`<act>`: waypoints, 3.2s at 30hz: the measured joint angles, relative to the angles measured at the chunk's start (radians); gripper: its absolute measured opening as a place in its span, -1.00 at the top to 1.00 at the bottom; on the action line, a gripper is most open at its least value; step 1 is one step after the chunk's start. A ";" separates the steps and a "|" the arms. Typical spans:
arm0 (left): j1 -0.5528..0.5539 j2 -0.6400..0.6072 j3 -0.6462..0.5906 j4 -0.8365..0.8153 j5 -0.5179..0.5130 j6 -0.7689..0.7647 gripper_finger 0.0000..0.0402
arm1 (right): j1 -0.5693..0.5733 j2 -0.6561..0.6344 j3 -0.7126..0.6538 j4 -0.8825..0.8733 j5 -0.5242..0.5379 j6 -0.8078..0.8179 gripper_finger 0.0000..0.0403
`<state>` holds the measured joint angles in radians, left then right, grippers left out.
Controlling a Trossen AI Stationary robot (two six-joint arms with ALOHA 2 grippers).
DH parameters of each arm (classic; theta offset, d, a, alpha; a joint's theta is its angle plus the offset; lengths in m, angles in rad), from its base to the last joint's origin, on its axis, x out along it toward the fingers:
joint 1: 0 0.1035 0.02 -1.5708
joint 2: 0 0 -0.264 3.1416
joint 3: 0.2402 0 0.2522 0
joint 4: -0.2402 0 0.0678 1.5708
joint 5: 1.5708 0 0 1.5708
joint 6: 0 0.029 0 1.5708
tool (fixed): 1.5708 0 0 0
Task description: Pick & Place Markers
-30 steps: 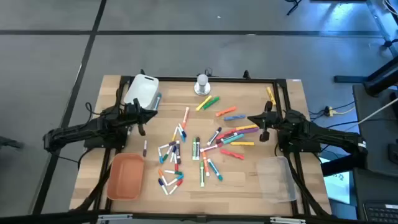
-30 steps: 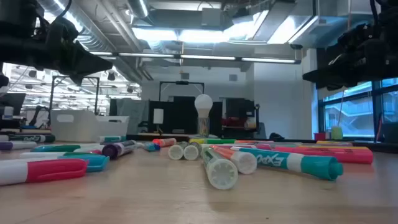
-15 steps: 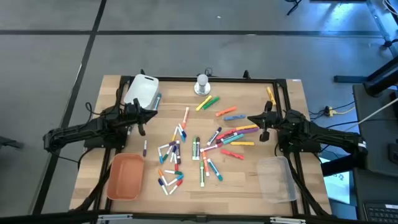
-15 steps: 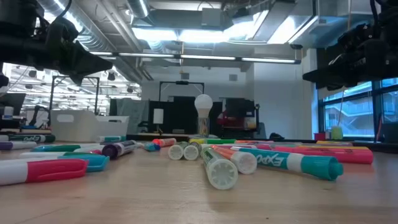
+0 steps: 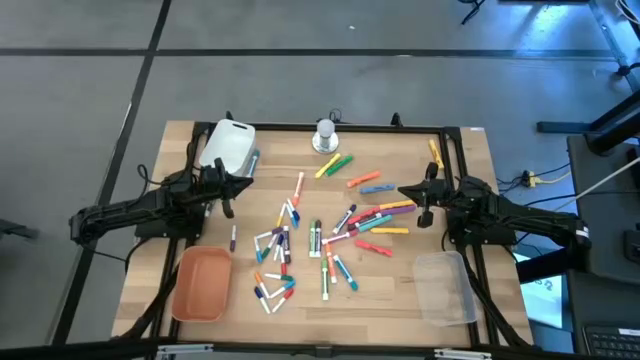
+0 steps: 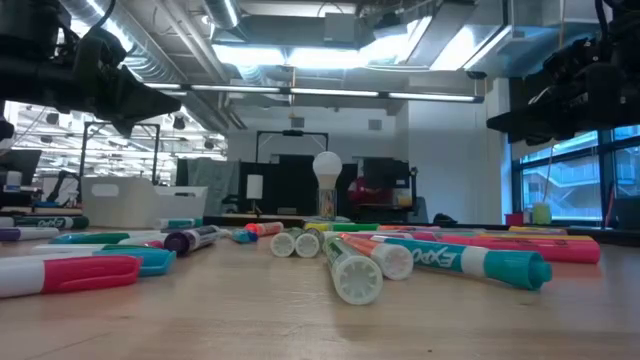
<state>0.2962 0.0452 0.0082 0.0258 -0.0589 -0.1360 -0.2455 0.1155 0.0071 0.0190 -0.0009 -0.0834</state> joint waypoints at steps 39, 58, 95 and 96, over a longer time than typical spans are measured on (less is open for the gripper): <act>0.000 0.000 0.000 -0.006 0.000 0.280 0.94 | 0.000 0.000 0.000 0.000 0.000 0.000 0.95; 0.000 0.000 0.000 -0.006 0.019 0.112 0.94 | 0.000 0.000 0.000 0.096 0.015 0.108 0.95; -0.133 0.222 0.000 0.240 -0.531 0.042 0.97 | -0.369 0.611 0.396 -0.351 0.367 0.499 0.87; -0.129 0.222 0.000 0.236 -0.547 0.038 0.97 | -0.394 0.659 0.447 -0.407 0.368 0.479 0.82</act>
<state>0.1676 0.2672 0.0082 0.2614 -0.6062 -0.0976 -0.6399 0.7741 0.4537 -0.3876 0.3674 0.3958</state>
